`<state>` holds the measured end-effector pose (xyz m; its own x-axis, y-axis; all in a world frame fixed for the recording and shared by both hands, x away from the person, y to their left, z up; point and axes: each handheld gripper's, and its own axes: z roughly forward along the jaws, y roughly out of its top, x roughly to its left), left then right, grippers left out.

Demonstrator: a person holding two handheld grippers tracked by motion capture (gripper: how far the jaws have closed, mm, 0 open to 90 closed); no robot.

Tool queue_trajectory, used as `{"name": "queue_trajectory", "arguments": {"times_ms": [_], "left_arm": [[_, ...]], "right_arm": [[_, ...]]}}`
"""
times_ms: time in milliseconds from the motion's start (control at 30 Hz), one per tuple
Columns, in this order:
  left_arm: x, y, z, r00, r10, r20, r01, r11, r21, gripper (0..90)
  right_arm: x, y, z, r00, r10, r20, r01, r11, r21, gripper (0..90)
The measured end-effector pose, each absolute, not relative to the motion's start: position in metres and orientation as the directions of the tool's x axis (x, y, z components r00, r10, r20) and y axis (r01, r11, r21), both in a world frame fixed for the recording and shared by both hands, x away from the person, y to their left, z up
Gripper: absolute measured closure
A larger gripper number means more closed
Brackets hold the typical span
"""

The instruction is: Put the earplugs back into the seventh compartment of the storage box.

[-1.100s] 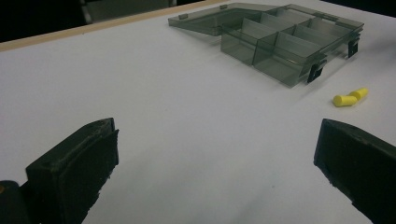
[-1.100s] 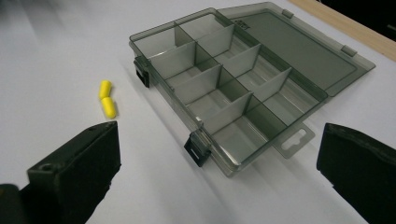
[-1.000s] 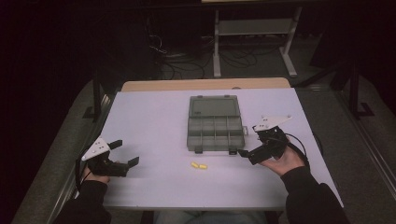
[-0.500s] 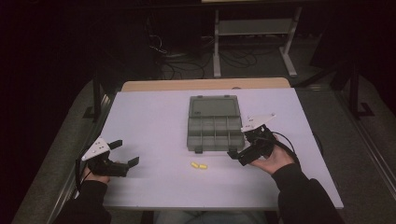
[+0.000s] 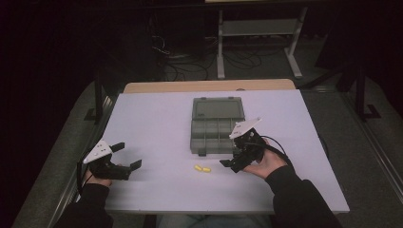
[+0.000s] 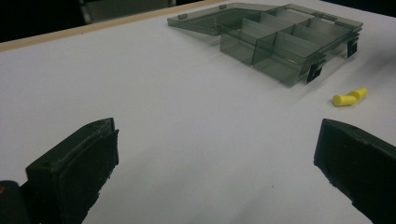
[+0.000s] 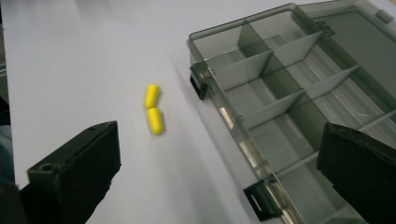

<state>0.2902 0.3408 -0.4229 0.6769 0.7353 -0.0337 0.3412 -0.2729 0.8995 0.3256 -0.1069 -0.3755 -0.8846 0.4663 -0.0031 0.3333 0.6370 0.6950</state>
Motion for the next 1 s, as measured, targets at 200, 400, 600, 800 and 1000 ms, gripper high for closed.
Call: {"name": "queue_trajectory", "arguments": {"times_ms": [200,400,600,800,1000], "left_arm": [[0.290,0.341,-0.423,0.678,0.734,-0.033,0.341,-0.274,0.899,0.0],[0.290,0.341,-0.423,0.678,0.734,-0.034,0.341,-0.274,0.899,0.0],[0.290,0.341,-0.423,0.679,0.734,-0.034,0.342,-0.274,0.899,0.0],[0.290,0.341,-0.423,0.679,0.733,-0.034,0.342,-0.274,0.899,0.0],[0.290,0.341,-0.423,0.679,0.733,-0.034,0.341,-0.274,0.899,0.0]], "right_arm": [[0.324,-0.092,-0.382,-0.903,0.429,0.001,0.317,0.666,0.676,0.0],[0.321,-0.076,-0.386,-0.921,0.389,0.002,0.293,0.692,0.660,0.0],[0.321,-0.061,-0.394,-0.933,0.360,0.006,0.280,0.715,0.640,0.0],[0.320,-0.050,-0.401,-0.941,0.338,0.007,0.268,0.735,0.622,0.0],[0.321,-0.039,-0.411,-0.948,0.317,0.003,0.256,0.761,0.596,0.0]]}}
